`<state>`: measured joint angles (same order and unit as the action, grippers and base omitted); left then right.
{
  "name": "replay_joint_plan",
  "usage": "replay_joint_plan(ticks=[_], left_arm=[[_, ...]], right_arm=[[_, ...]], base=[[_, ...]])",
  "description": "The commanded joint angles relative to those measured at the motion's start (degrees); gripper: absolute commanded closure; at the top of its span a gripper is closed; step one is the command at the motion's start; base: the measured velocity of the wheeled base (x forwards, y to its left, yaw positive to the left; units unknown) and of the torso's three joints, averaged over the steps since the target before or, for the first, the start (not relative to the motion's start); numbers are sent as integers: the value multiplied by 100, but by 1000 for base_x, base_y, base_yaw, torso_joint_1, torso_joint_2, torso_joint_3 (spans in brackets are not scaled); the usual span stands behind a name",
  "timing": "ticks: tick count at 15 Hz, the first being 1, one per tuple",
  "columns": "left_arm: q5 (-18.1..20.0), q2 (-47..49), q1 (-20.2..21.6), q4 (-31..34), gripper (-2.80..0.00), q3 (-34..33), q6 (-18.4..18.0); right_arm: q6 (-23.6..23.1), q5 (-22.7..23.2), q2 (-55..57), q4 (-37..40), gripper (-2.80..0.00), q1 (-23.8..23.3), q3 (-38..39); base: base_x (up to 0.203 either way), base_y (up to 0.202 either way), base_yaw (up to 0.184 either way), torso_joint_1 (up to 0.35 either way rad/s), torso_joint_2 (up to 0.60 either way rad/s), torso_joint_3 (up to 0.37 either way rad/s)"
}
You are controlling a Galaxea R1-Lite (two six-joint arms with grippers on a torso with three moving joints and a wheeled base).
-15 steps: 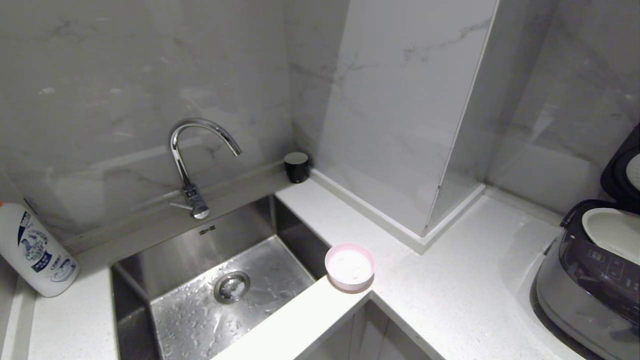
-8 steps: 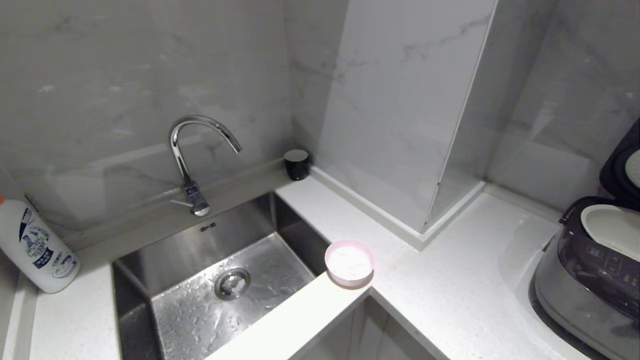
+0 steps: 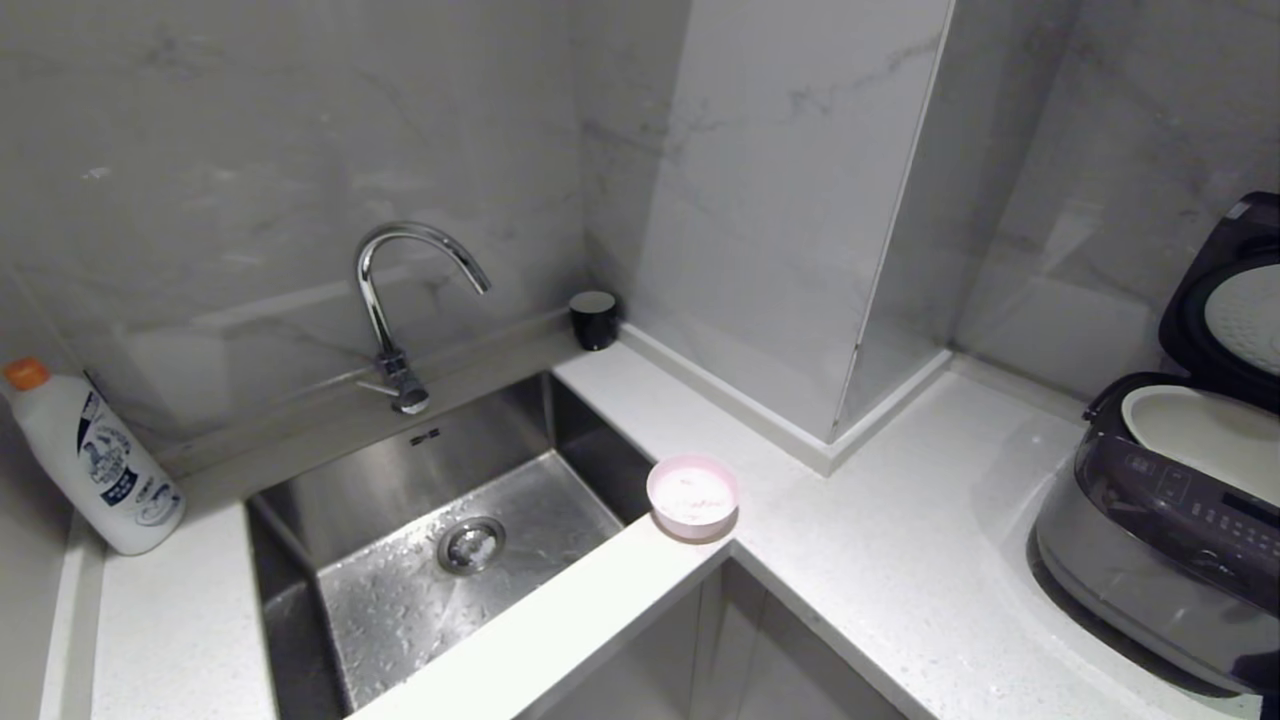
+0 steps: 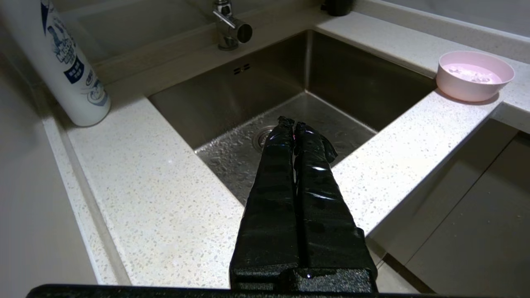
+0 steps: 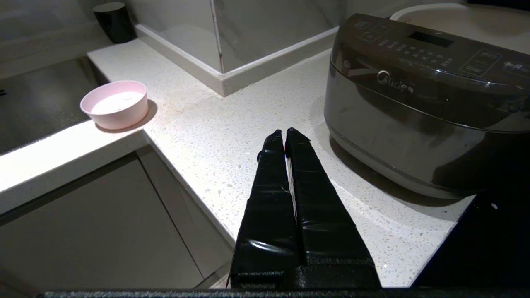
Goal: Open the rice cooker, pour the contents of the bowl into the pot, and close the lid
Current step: Pick up the bowl on the table
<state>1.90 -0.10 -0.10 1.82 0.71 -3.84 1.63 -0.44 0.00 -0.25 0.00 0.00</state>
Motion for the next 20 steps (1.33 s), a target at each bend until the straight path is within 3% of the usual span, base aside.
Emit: replay_joint_plan(ticks=[1, 5, 20], left_arm=[[3, 1, 1, 3, 0, 0, -3], [3, 1, 1, 3, 0, 0, -3], [-11, 1, 1, 0, 0, -9, 15]], right_arm=[[-1, 0, 0, -1, 0, 0, 0], [4, 0, 0, -1, 0, 0, 0], [4, 0, 0, -1, 0, 0, 0]], base=[[0, 0, 0, 0, 0, 0], [3, 6, -58, 2, 2, 2], [3, 8, -176, 2, 3, 4]])
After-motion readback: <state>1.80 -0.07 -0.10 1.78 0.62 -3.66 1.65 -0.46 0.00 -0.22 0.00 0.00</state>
